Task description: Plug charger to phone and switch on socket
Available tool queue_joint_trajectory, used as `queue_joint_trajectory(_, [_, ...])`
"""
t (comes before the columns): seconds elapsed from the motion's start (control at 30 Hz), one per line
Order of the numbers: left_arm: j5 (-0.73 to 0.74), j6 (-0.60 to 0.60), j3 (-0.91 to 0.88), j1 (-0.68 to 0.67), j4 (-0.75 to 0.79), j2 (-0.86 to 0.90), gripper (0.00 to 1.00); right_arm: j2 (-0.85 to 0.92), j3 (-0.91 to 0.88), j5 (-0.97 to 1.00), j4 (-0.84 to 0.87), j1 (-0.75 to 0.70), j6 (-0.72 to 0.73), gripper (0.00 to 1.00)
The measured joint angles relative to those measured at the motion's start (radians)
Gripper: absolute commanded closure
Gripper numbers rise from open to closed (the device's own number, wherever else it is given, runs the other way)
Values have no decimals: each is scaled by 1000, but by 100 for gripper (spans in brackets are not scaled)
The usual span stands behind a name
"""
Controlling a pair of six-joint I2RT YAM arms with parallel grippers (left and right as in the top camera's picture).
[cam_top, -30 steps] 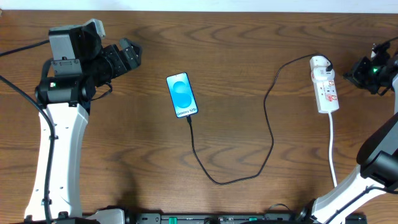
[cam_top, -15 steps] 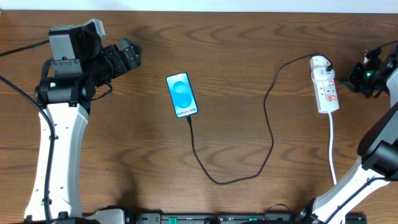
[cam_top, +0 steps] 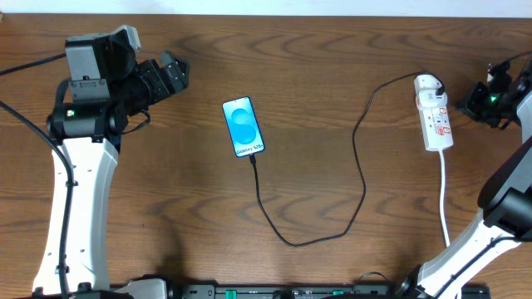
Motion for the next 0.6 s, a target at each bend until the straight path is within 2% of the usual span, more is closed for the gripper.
queue_joint_trajectory(0.6, [0,0,0,0,0,0,4,60,0,-14,39,3,-66,99])
